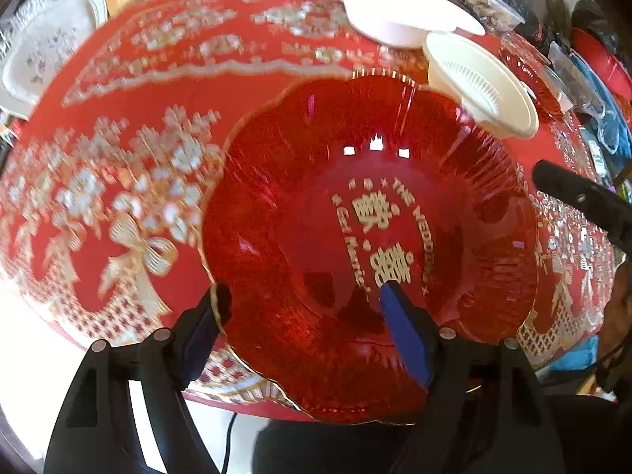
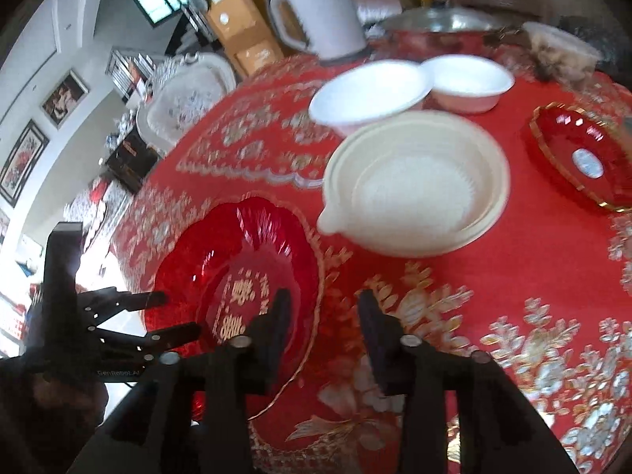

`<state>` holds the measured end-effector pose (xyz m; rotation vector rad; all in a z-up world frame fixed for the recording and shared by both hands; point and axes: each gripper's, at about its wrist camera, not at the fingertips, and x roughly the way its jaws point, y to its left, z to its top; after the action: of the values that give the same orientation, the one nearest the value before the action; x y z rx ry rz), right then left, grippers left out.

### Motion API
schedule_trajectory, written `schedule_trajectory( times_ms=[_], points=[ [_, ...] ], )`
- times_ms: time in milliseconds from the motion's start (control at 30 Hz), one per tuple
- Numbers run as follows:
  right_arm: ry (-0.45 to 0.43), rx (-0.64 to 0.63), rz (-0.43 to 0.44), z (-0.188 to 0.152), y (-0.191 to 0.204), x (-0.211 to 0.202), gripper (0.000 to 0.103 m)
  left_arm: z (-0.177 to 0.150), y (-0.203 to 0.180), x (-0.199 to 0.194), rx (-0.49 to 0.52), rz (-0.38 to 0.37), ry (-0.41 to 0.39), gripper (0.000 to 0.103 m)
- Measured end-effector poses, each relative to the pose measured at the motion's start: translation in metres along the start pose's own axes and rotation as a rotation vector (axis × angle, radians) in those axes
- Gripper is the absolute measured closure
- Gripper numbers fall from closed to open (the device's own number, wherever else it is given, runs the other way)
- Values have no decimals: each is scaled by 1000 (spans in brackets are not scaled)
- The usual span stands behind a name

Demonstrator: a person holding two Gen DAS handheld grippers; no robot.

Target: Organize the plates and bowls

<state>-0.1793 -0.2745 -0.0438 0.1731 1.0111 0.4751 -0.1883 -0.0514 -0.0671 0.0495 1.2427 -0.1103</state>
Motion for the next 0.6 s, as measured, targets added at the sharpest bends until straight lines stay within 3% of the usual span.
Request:
schedule_trajectory(
  times_ms=[67, 267, 333, 600],
  points=[
    [-24, 3, -8, 2, -5, -9, 51, 4, 1, -16, 3, 32, -74, 24],
    [-78, 51, -33, 12, -30, -31, 44, 25, 8, -90, -14, 187, -412, 24],
    [-93, 68, -46, 15, -39, -37, 42, 32, 12, -100, -37, 243, -458, 22],
    [-165, 111, -97, 47, -64, -55, 42, 92, 26, -89, -75, 64, -434, 20]
  ],
)
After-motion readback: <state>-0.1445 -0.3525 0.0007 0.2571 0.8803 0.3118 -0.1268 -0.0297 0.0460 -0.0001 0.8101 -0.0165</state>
